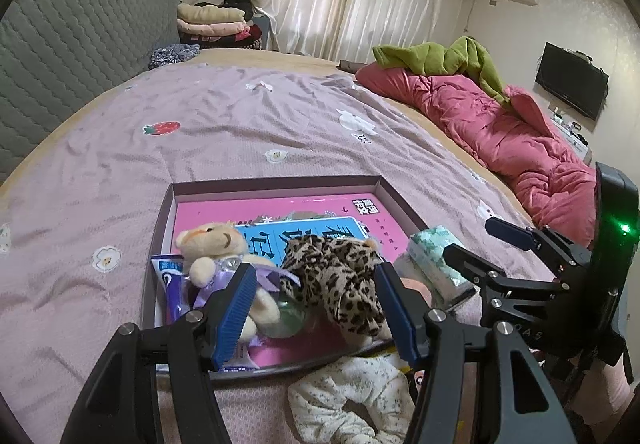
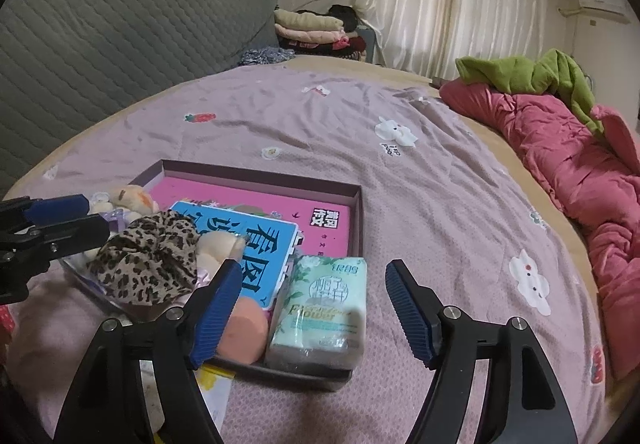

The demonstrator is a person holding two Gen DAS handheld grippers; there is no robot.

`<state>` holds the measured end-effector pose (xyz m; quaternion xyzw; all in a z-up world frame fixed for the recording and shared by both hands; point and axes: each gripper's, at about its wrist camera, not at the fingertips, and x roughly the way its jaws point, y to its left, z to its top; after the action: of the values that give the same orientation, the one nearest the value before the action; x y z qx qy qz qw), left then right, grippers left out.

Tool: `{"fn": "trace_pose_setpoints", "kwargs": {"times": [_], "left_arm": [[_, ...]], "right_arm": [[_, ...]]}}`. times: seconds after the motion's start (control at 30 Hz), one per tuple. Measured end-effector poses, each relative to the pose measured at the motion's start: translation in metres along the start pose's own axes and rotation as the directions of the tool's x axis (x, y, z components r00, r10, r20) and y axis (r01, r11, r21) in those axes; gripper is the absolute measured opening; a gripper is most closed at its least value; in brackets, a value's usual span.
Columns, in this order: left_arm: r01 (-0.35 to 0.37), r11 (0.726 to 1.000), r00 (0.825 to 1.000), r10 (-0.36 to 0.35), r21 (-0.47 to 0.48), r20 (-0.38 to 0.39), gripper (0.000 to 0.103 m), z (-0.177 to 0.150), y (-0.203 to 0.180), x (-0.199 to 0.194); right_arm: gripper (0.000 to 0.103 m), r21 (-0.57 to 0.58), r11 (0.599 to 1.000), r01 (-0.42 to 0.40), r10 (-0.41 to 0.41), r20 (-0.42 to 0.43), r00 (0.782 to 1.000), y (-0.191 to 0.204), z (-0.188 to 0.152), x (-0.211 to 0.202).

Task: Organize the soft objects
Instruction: 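Withdraw both tools toward the white scrunchie and yellow wipes pack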

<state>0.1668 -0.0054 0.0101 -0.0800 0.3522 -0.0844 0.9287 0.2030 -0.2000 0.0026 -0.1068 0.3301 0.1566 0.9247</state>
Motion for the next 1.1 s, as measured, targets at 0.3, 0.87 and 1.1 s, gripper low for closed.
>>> {"fn": "trace_pose_setpoints", "kwargs": {"times": [0.3,0.87,1.1], "left_arm": [[-0.010,1.000,1.000,0.010,0.005,0.000,0.061,-0.012,0.000,-0.017],[-0.024,1.000,0.997,0.025,0.015,-0.066,0.061,-0.040,-0.007,-0.029],[-0.024,0.999,0.995,0.027,0.031,-0.101,0.061,-0.052,-0.014,-0.028]], "right_arm": [[0.076,-0.016,1.000,-0.003,0.003,0.011,1.000,0.013,-0.015,-0.026],[0.076,0.018,0.999,-0.041,0.041,-0.026,0.999,0.032,-0.044,-0.060],[0.076,0.025,0.997,-0.073,0.075,-0.079,0.994,0.050,-0.062,-0.068]]}}
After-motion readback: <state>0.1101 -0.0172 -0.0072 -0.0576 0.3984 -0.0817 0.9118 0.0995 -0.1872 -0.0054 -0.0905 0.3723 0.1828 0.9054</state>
